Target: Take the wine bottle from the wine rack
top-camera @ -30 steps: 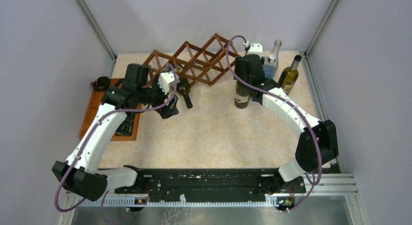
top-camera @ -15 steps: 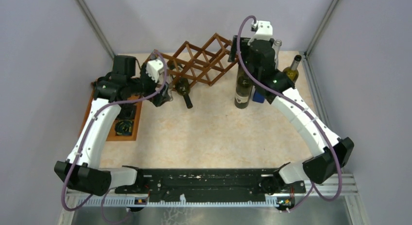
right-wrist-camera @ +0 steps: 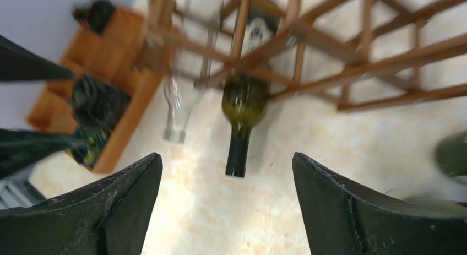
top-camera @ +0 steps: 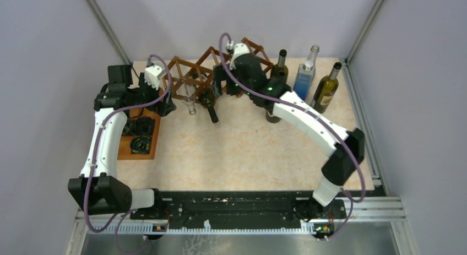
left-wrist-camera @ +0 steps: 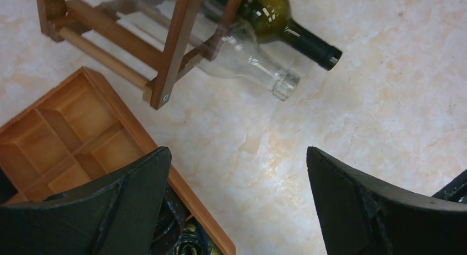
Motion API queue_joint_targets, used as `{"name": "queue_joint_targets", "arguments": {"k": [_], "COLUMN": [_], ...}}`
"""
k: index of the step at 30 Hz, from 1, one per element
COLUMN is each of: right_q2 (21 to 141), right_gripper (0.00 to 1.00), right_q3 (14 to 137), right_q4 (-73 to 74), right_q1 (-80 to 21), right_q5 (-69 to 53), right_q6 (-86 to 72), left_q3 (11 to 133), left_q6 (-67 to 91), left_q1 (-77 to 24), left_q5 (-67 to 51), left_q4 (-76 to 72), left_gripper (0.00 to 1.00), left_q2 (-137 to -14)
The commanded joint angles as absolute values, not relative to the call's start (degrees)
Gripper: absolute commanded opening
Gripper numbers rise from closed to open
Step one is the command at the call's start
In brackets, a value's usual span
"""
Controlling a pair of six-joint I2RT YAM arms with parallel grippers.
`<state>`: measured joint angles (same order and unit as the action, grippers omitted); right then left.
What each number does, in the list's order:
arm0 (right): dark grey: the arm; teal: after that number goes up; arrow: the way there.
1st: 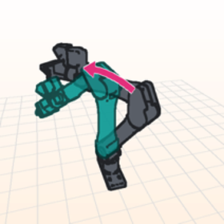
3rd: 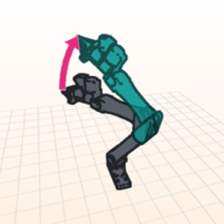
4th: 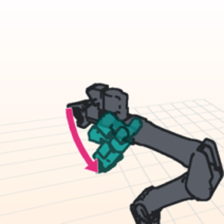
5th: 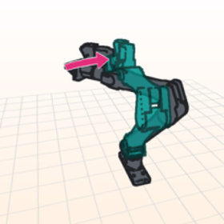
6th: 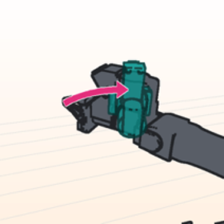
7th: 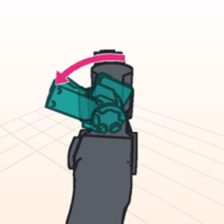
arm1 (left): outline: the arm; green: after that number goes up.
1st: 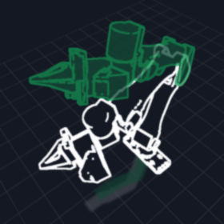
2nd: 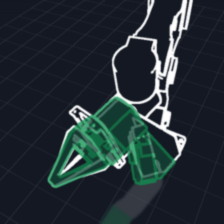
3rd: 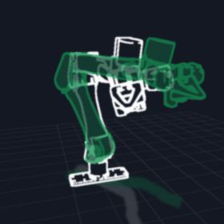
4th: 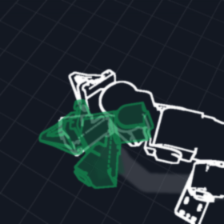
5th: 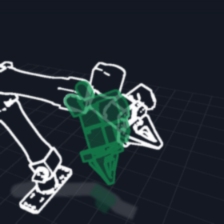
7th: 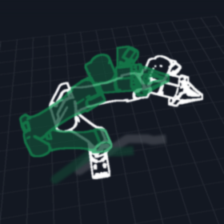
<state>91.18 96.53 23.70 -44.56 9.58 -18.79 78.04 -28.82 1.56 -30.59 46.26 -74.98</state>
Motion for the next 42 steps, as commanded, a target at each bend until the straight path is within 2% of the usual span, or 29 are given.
{"name": "queue_joint_targets", "arguments": {"k": [1,9,22,31,38,42], "right_q2": [99.5,109.4,127.7,136.1,138.7,138.9], "right_gripper": [0.86,0.86,0.87,0.86,0.74,0.64], "right_q3": [97.5,102.8,122.6,131.5,131.9,131.5], "right_q4": [26.8,24.2,26.3,28.3,24.8,23.1], "right_q1": [-44.7,-44.8,-45.0,-44.8,-44.9,-45.0], "right_q5": [-2.4,-8.3,-18.0,-20.6,-24.3,-24.6], "right_q6": [-22.0,-24.7,-30.4,-32.2,-35.5,-36.9], "left_q3": [75.1,70.8,69.5,70.5,70.3,69.7], "left_q6": [-31.8,-34.1,-36.0,-35.7,-36.1,-36.3], "left_q1": [5.8,9.1,13.1,13.2,13.2,13.2], "left_q5": [-34.7,-37.7,-38.1,-40.6,-41.1,-41.6], "left_q4": [44.3,43.8,43.3,43.7,43.5,43.2], "left_gripper": [0.99,0.98,0.97,0.99,0.99,0.99], "left_q2": [-74.3,-73.2,-74.5,-73.8,-73.8,-73.3]}}
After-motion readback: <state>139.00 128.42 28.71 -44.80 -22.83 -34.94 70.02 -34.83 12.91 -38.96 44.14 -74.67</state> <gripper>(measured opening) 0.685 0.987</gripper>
